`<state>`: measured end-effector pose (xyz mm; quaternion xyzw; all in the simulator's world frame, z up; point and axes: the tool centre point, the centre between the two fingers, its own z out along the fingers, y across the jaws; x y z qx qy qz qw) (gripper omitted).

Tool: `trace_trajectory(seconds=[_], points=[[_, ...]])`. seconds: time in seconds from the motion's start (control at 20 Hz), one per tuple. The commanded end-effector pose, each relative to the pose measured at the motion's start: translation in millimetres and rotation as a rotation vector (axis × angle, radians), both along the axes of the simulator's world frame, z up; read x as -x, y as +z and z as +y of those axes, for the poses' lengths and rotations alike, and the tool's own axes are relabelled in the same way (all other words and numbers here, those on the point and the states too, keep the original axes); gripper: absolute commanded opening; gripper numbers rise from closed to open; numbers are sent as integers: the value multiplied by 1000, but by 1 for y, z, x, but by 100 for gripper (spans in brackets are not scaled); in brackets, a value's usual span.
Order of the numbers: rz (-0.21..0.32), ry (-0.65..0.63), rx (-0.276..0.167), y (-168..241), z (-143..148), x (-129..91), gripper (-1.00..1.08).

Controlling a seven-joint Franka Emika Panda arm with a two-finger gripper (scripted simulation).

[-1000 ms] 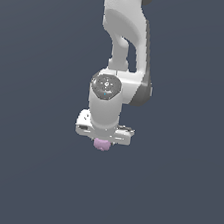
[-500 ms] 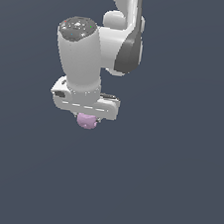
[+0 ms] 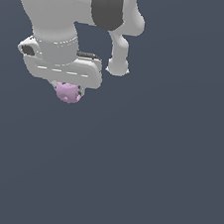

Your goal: Pick up the object and move it to a goal position.

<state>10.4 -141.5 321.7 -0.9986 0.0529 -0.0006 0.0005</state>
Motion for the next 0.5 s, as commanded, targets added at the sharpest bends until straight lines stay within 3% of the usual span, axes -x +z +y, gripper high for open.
trace_trajectory(seconds=[0.0, 0.45], points=[[1, 1, 0, 19, -12, 6, -100], [1, 1, 1, 51, -32, 13, -100]])
